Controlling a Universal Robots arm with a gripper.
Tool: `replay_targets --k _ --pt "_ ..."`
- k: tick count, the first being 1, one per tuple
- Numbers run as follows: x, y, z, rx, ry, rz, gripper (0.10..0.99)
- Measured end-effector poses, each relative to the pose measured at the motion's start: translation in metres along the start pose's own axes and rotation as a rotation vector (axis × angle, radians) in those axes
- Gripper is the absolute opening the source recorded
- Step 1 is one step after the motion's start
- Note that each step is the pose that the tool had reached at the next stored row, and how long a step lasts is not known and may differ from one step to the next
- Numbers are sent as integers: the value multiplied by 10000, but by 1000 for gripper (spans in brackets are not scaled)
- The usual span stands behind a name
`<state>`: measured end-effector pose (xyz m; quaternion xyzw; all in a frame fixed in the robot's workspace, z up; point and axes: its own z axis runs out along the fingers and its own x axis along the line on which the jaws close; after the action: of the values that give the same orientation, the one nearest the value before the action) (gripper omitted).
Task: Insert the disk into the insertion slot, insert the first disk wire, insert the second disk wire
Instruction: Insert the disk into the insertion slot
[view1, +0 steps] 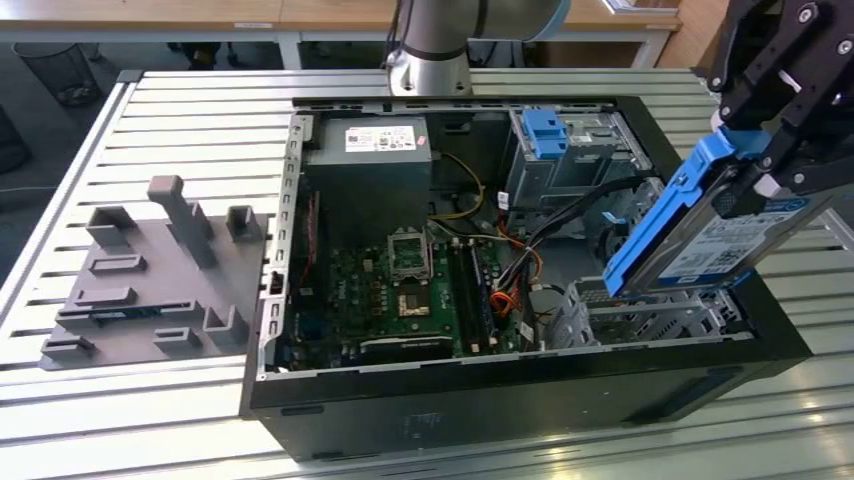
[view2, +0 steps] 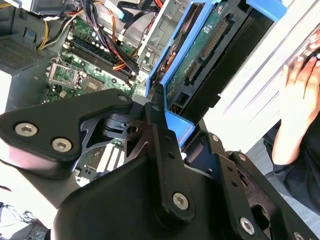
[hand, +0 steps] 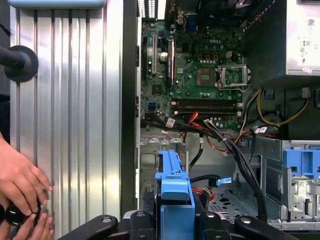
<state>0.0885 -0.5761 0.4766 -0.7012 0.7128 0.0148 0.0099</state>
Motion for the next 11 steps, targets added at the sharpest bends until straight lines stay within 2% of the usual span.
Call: replay_targets --k 11 --pt "-43 21 115 9 1 -15 365"
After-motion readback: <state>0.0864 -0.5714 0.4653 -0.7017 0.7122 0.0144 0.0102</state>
